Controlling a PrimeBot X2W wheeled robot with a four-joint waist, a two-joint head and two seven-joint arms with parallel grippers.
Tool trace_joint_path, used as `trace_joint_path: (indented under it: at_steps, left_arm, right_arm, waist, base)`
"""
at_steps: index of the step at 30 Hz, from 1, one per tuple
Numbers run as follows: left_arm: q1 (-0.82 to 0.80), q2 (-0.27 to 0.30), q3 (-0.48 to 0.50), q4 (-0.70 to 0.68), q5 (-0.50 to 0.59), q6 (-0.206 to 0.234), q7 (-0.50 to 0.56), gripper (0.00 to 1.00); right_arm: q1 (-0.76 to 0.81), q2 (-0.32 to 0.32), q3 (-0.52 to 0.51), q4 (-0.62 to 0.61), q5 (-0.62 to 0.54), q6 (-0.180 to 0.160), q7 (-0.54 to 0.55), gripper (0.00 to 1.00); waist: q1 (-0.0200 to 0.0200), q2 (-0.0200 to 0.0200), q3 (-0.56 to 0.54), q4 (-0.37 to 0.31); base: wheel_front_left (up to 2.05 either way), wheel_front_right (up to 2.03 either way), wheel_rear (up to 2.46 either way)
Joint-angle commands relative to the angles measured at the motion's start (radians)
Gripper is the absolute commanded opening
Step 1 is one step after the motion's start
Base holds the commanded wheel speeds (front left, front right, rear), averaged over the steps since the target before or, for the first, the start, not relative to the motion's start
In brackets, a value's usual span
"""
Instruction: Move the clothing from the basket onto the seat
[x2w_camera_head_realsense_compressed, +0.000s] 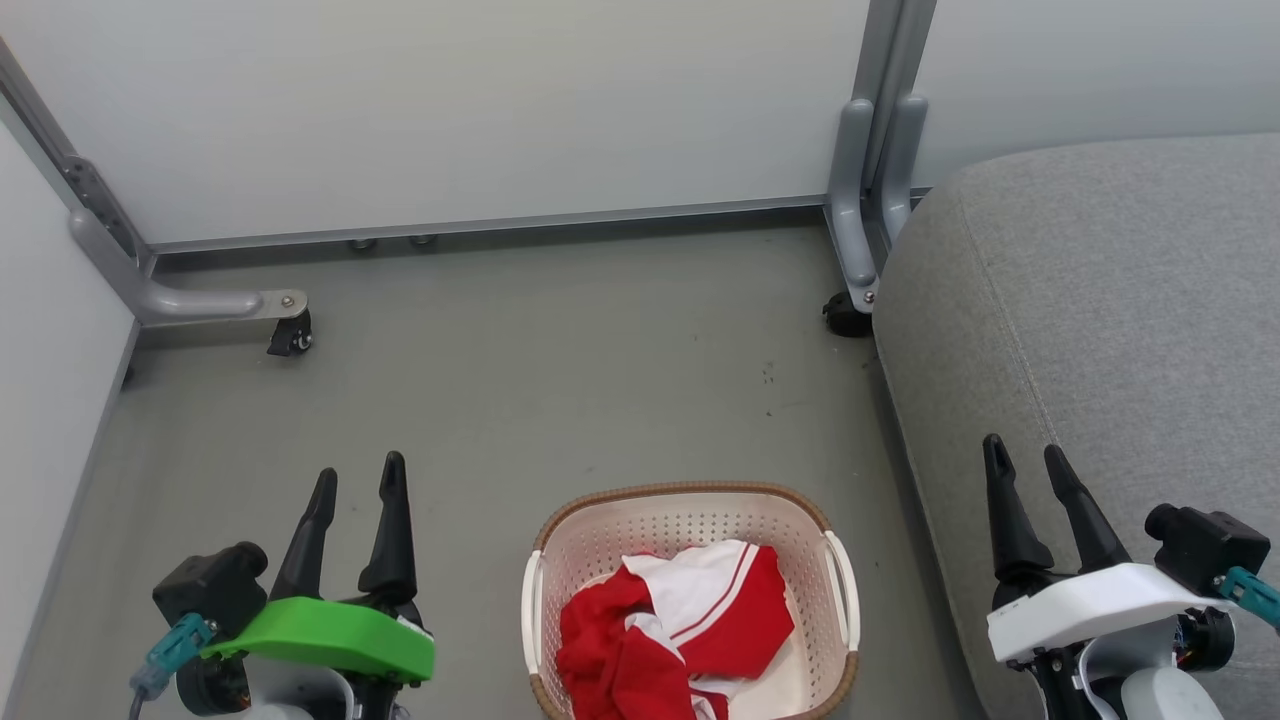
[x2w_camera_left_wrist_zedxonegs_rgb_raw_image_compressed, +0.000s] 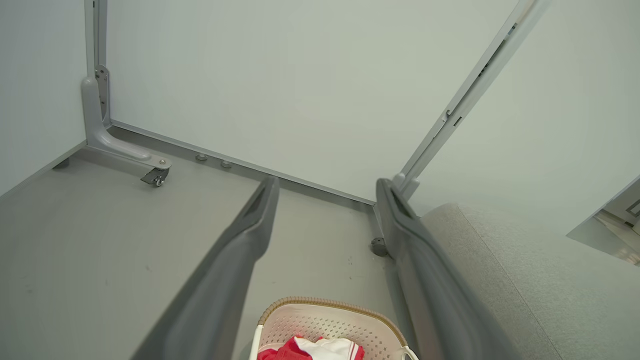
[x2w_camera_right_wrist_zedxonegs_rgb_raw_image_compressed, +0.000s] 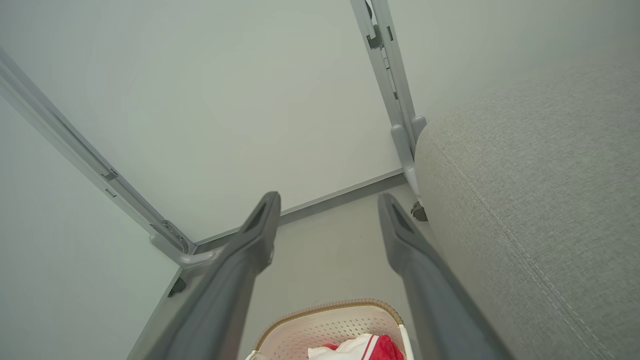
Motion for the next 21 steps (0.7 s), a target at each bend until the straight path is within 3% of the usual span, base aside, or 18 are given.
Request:
trace_joint_path:
  at_steps: [1, 21]
  left_arm:
    - [-0.003, 0.011, -0.003, -0.004, 0.031, 0.005, -0.012, 1.0]
    - [0.006, 0.006, -0.026, 0.013, 0.204, 0.02, -0.06, 1.0]
  right_arm:
    - [0.003, 0.0, 0.003, -0.006, -0.032, 0.0, -0.011, 1.0]
    - [0.012, 0.004, 0.026, 0.019, -0.23, 0.0, -0.046, 1.0]
  waist:
    - [0.0, 0.0, 0.0, 0.001]
    - [0.0, 0.0, 0.005, 0.002]
  base:
    - [0.0, 0.0, 0.0]
    - [0.0, 0.0, 0.0]
